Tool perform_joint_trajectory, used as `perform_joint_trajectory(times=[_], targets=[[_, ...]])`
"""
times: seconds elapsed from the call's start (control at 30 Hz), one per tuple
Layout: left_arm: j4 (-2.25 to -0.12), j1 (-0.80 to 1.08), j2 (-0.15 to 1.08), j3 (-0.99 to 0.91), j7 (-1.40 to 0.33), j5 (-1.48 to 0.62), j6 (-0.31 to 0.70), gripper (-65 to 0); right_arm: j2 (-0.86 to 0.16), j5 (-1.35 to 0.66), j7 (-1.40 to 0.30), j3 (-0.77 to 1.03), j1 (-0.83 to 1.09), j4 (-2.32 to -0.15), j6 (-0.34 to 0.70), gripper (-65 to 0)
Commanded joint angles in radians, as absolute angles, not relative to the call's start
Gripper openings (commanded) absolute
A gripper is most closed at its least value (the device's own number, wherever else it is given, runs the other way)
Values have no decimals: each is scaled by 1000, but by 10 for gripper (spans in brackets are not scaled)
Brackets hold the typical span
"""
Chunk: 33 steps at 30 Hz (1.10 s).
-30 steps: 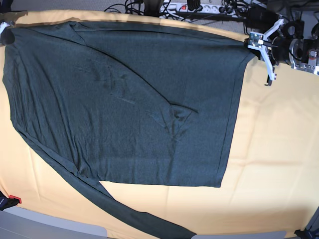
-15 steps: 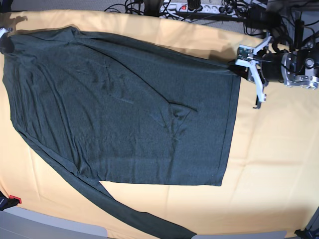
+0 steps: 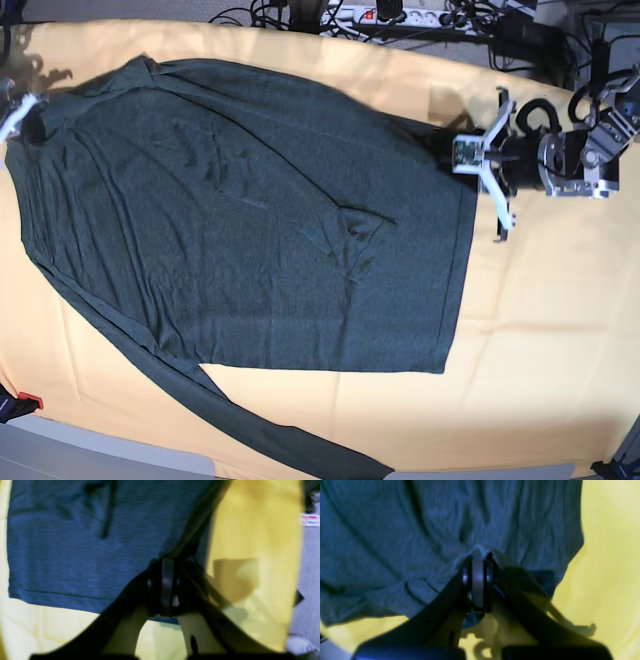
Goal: Fold the T-shirt properly
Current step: 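Adjust the left gripper's hold along the shirt's side edge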
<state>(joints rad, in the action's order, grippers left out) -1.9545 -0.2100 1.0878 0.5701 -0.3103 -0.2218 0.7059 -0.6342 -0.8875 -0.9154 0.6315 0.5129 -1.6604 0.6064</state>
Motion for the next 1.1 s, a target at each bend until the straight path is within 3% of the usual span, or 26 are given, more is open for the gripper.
perform_joint_trajectory(times=[0.0,0.43,0.73,1.07], targets=[[-1948,-239,1098,559,-292,-230,698,-650,-659,-868,-895,635,501,-1671,588,-650],[-1858,-283,1061,559,-286,-244,698,-650,-631,-698,-770,627,479,-1651,400,-650],[-1870,-278,1081,559,-289,-274,698,-650,-624,-673,-795,628,454,-1620,436,-650],[-1999,-280,1256,559,-289,-298,698,-650,-627,-676,-839,628,454,-1620,484,-650]])
